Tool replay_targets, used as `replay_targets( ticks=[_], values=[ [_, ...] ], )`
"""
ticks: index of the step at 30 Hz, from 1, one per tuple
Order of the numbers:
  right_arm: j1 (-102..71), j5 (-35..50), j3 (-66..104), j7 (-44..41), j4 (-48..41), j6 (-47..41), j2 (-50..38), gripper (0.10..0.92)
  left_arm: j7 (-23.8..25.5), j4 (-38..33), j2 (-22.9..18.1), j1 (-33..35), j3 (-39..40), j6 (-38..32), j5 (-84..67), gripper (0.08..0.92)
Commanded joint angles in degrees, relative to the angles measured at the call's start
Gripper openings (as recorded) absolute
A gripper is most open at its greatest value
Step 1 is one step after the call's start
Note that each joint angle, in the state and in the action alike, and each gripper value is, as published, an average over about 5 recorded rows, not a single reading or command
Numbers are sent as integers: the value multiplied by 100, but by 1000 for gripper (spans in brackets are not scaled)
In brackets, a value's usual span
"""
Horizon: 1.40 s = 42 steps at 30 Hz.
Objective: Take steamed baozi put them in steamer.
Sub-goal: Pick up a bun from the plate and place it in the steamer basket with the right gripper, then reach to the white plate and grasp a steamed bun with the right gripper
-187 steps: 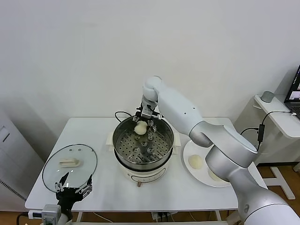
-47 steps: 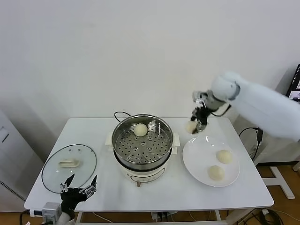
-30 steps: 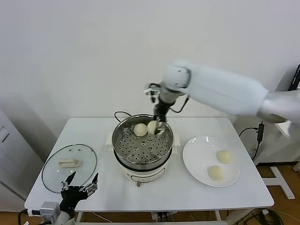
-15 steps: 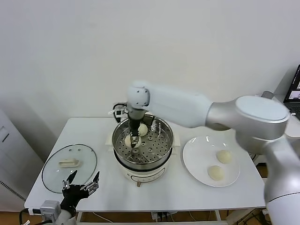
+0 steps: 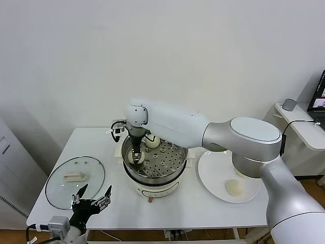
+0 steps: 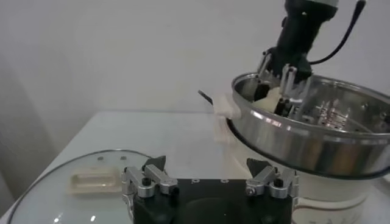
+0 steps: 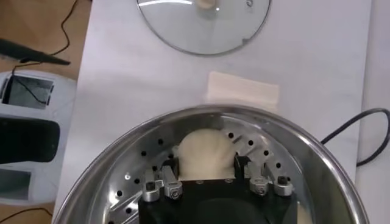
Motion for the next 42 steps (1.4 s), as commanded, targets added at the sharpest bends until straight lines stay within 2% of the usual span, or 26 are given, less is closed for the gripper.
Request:
replay_targets(
  ticks=[1,8,13,18,23,27,32,36,42],
  values=[
    [-132,-182,100,43,-123,-6,92,625,1,9,-280,6,7,1,4,823],
    [136,-127,188,3,195,-9,-400,801,4,51,-280,-8,38,4,66,823],
    [698,200,249,-159,751,61,-1202,821,12,99,-280,-47,60,13,118,823],
    [1469,841,241,-542,1398,367,-2477,823,56,124,-280,-90,5,30,99,823],
    [2225,795,57,-1000,1929,882,-3841,823,74,166,-280,-107,-87,48,31,823],
    [2315,146,-111,-1261,2386,1460,-4891,823,95,148,-280,-102,-127,63,4,823],
    [1340,-730,262,-1423,2733,2284,-5896,823,107,138,-280,-64,-130,67,34,823],
    [-240,-1424,1408,-1515,2716,2738,-6120,823,112,109,-280,-9,-127,77,170,823],
    [-2321,-2400,2979,-1516,2586,3191,-6002,823,114,14,-280,75,-74,98,441,823]
  ],
)
